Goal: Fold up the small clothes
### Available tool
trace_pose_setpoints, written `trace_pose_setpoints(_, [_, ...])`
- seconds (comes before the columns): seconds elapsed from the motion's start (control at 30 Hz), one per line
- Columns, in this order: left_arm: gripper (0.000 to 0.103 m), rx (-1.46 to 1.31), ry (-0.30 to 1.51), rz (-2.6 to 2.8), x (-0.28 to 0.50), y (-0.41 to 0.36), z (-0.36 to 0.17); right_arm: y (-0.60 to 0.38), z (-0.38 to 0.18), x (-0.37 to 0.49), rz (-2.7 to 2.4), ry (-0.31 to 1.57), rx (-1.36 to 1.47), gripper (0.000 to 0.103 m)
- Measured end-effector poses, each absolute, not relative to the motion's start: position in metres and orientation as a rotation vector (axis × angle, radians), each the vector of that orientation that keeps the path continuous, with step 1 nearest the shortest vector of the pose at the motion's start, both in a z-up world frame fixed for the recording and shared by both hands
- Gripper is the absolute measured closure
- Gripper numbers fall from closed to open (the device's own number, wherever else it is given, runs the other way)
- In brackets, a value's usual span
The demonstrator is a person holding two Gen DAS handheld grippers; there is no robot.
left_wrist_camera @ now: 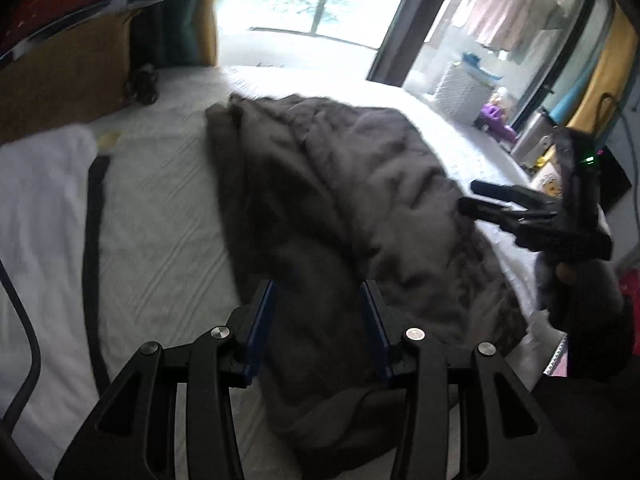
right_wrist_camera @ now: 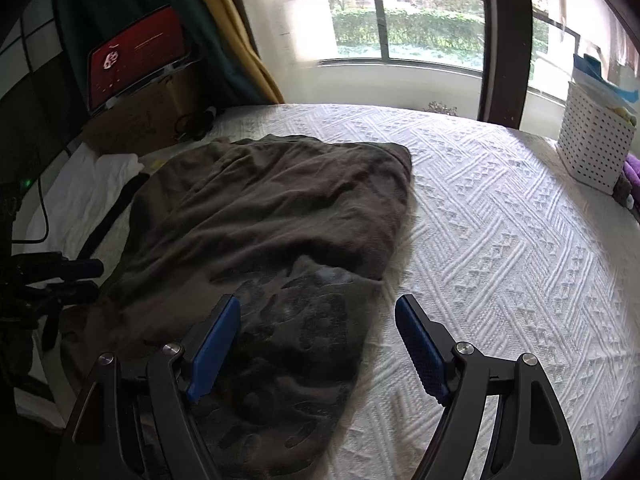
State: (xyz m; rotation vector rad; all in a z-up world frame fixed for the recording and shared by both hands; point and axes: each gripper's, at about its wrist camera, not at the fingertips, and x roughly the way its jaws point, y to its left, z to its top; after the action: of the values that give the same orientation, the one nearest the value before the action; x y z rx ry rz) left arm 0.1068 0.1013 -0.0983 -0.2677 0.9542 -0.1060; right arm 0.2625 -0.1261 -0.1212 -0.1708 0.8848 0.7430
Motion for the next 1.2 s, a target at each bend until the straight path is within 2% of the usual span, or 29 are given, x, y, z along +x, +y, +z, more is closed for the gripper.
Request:
trace_pose_setpoints(0.17, [0.060, -0.256, 0.947, -0.031, 0.088, 0.111, -0.101, -0.122, -0.123, 0.247, 0.757, 0.885, -0.191, 0.022])
trace_pose_setpoints(0.27, [0.049, -0.285, 0.959, -0.011, 0.080, 0.119, -0.107, -0.123, -0.126, 0.239, 0.754, 0.890, -0.196, 0.022])
trace_pose_setpoints(0.4, [0.049, -0.312, 0.959, -0.084, 0.068, 0.109, -0.111, -0.124, -0.127, 0.229, 0.753, 0.889, -0.198, 0.022])
trace_pose_setpoints(0.43, [0.051, -0.305, 0.951, -0.094, 0.065, 0.107, -0.110, -0.125, -0.127, 0.226, 0.754, 0.887, -0.199, 0.022])
trace_pose_setpoints(0.5, [0.084, -0.280, 0.938, -0.117, 0.060, 0.100, -0.107, -0.125, -0.128, 0.222, 0.753, 0.887, -0.202, 0.022])
trace_pose_setpoints(0.57, [0.098, -0.257, 0.915, -0.115, 0.055, 0.095, -0.102, -0.127, -0.129, 0.218, 0.751, 0.888, -0.206, 0.022])
trace_pose_setpoints(0.77, [0.099, -0.210, 0.862, -0.126, 0.037, 0.085, -0.085, -0.133, -0.129, 0.209, 0.749, 0.887, -0.209, 0.022])
trace_pose_setpoints(1.03, [0.100, -0.230, 0.962, -0.082, 0.034, 0.088, -0.109, -0.133, -0.146, 0.199, 0.761, 0.918, -0.217, 0.022])
trace_pose_setpoints(1.2, [0.099, -0.228, 0.910, -0.038, 0.029, 0.095, -0.089, -0.137, -0.149, 0.196, 0.760, 0.919, -0.216, 0.021])
